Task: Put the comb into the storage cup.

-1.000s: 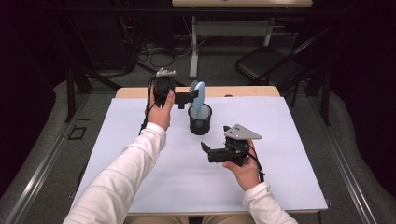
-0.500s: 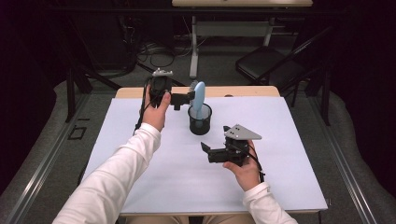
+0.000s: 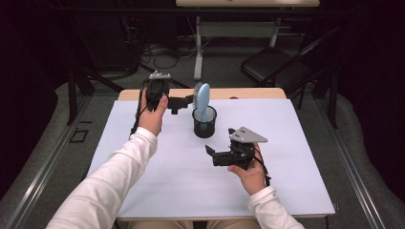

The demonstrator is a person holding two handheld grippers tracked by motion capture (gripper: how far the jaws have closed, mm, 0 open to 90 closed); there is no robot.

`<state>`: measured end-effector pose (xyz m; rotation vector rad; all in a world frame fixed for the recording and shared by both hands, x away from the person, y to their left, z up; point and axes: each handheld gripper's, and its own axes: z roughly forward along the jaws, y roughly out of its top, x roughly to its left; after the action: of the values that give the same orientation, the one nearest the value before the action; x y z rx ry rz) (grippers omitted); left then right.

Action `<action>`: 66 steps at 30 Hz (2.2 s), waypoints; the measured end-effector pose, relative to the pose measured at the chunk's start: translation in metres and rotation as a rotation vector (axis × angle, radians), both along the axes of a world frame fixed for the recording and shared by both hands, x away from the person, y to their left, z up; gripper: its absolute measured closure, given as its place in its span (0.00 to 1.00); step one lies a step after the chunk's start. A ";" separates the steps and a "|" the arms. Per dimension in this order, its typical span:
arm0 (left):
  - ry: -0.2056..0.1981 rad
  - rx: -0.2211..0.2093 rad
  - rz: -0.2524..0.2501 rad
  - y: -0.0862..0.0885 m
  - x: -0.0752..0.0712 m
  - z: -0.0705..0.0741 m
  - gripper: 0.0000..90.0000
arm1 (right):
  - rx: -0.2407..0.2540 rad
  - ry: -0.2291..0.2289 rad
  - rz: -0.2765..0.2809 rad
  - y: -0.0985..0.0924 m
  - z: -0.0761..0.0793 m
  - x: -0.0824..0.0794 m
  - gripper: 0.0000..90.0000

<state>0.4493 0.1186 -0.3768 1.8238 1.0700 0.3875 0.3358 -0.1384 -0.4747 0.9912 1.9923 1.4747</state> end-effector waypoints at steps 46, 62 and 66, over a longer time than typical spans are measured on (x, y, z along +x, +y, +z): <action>0.008 -0.014 -0.055 0.068 -0.054 -0.018 0.01 | -0.059 0.035 -0.072 -0.020 0.020 -0.010 0.00; -0.001 -0.026 -0.073 0.083 -0.076 -0.045 0.01 | -0.074 0.054 -0.122 -0.044 0.011 -0.017 0.00; -0.015 -0.030 -0.071 0.088 -0.080 -0.052 0.00 | -0.079 0.051 -0.137 -0.049 0.009 -0.019 0.00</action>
<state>0.3689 0.2064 -0.4287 1.8248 0.9928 0.3402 0.3173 -0.1871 -0.4658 1.1173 1.9602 1.3003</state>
